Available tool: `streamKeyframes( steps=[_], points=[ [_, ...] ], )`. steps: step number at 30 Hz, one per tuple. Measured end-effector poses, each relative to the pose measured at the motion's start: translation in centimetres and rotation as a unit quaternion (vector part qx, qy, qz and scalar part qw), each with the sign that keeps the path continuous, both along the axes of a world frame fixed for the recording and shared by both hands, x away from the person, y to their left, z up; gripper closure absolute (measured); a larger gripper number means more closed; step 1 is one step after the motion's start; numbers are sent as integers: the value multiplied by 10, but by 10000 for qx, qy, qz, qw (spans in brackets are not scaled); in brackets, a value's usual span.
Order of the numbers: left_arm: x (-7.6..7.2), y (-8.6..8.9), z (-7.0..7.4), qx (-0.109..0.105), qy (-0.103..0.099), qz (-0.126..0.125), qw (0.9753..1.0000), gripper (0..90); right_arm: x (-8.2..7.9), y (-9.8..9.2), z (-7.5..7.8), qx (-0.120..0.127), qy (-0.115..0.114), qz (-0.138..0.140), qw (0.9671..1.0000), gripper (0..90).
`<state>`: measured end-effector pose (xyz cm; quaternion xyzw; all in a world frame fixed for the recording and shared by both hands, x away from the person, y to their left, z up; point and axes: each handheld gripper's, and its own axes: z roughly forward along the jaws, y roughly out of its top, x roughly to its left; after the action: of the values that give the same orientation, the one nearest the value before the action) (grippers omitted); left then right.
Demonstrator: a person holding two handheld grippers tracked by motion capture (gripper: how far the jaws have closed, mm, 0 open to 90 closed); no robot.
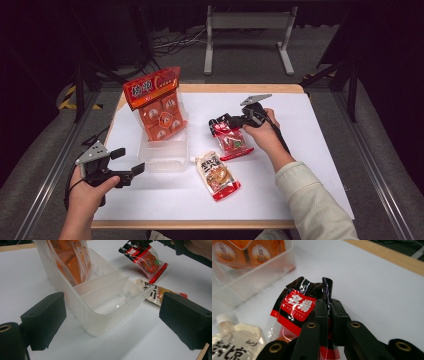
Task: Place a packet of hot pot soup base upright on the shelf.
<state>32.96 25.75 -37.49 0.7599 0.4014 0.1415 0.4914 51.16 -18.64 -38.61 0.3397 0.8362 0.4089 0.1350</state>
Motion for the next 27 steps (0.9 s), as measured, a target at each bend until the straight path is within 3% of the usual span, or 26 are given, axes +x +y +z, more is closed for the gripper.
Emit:
streamKeyframes(
  steps=[8, 17, 27],
  points=[
    [0, -1, 1, -2, -19, -10, 10000, 82, -20, -3, 23, 291, -328, 187, 9989, 875],
    [-1, -1, 1, -12, -27, 0, 10000, 83, -35, -5, 37, 498, -563, 296, 9967, 885],
    [-1, 0, 2, -33, -32, 17, 10000, 83, -48, -4, 51, 710, -963, 492, 9916, 889]
  ],
)
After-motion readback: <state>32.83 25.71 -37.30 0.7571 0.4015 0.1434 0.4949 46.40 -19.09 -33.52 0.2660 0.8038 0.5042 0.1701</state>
